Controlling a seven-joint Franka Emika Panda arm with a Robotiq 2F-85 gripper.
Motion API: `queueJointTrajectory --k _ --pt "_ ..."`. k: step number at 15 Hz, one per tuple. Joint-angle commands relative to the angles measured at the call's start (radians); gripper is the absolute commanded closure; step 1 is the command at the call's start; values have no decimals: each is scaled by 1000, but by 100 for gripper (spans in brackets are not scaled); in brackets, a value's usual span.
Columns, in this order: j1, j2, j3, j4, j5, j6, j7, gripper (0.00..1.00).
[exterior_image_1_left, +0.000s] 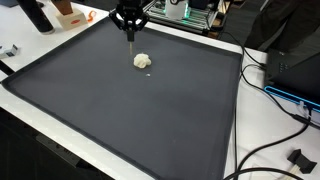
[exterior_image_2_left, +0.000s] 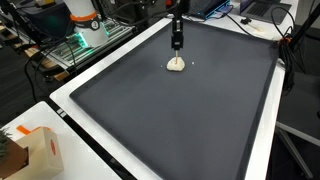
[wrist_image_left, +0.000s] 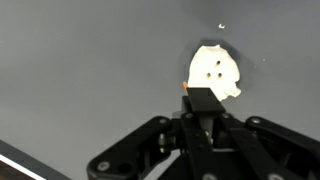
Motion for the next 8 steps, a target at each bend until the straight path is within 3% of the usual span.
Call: queueJointTrajectory --k 1,4,5,8 --pt "-25 -56 10 3 107 -108 -130 97" --pt "-31 -80 -1 28 148 -203 -210 97" --pt "-19 -53 0 27 108 -150 -149 87" --pt "-24 -69 -3 35 119 -183 -177 87"
